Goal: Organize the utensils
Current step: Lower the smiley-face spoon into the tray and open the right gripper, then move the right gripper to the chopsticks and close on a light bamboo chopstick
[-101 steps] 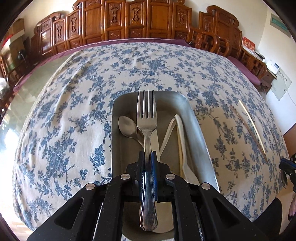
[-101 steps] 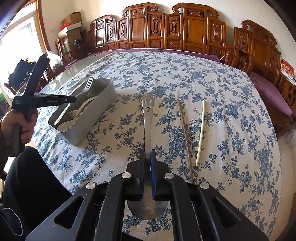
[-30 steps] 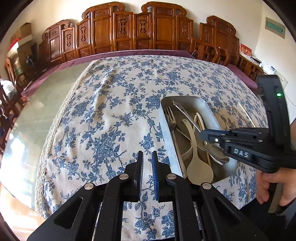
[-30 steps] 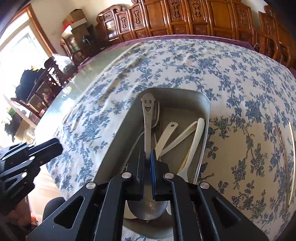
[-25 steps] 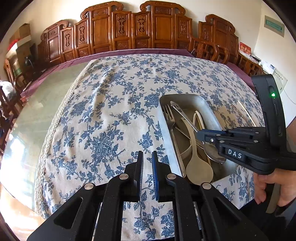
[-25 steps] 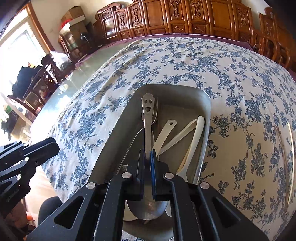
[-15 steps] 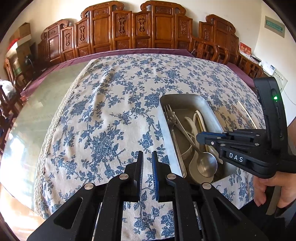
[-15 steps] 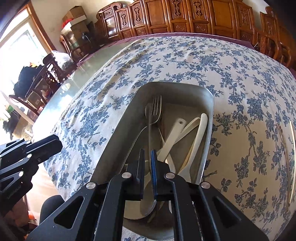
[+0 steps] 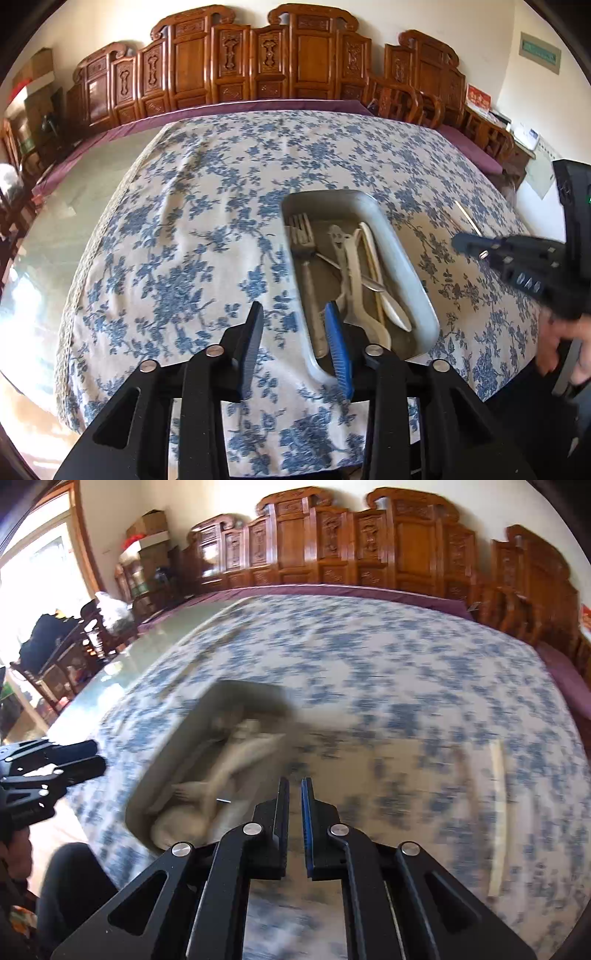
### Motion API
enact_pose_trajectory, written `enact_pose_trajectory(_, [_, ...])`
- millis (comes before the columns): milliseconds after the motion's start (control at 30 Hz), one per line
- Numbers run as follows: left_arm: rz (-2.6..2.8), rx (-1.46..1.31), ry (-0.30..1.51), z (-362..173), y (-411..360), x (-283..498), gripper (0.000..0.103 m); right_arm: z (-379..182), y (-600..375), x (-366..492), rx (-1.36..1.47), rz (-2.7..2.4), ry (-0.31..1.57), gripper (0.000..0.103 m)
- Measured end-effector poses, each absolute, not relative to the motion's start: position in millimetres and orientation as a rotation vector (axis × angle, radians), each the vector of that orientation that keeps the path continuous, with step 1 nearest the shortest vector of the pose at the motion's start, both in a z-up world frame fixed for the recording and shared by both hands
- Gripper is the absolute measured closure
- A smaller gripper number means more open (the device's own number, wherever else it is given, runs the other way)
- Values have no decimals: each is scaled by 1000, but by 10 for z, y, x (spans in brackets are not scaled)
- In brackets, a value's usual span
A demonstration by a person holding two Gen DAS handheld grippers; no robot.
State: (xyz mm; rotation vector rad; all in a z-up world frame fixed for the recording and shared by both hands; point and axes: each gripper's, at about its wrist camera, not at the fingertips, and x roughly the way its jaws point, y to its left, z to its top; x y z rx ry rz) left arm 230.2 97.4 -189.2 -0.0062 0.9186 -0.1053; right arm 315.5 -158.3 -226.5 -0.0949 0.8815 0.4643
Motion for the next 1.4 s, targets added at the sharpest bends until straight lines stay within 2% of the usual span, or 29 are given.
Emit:
enact_pose_trajectory(133, [-117, -7, 929, -1907, 767, 2397, 61, -2326, -2169, 3280, -70, 381, 879, 94])
enact_pose_trajectory(200, [-117, -8, 923, -1899, 662, 2449, 42, -2376, -2435, 3357, -51, 344, 887, 94])
enact_pose_trajectory(267, [-127, -6, 914, -1881, 522, 2513, 38, -2428, -2617, 3406, -49, 311, 888, 94])
enact_pose_trajectory(300, [-133, -4, 913, -1879, 449, 2550, 35, -2458, -2712, 3435, -49, 292, 889, 91])
enact_pose_trajectory(333, [-140, 1, 912, -1882, 362, 2594, 32, -2499, -2831, 3469, -42, 274, 891, 84])
enact_pose_trajectory(400, [-148, 6, 908, -1890, 221, 2661, 20, -2571, -3026, 3523, -34, 240, 895, 79])
enact_pose_trajectory(433, [-150, 7, 907, -1899, 157, 2686, 19, -2595, -3083, 3541, -34, 228, 897, 79])
enact_pose_trajectory(867, [-221, 21, 943, -2109, -577, 2986, 18, -3032, -3387, 3775, -59, 237, 959, 79])
enact_pose_trajectory(1400, [-216, 47, 996, -2421, -955, 3206, 18, -3063, -3275, 3783, -107, 281, 958, 82])
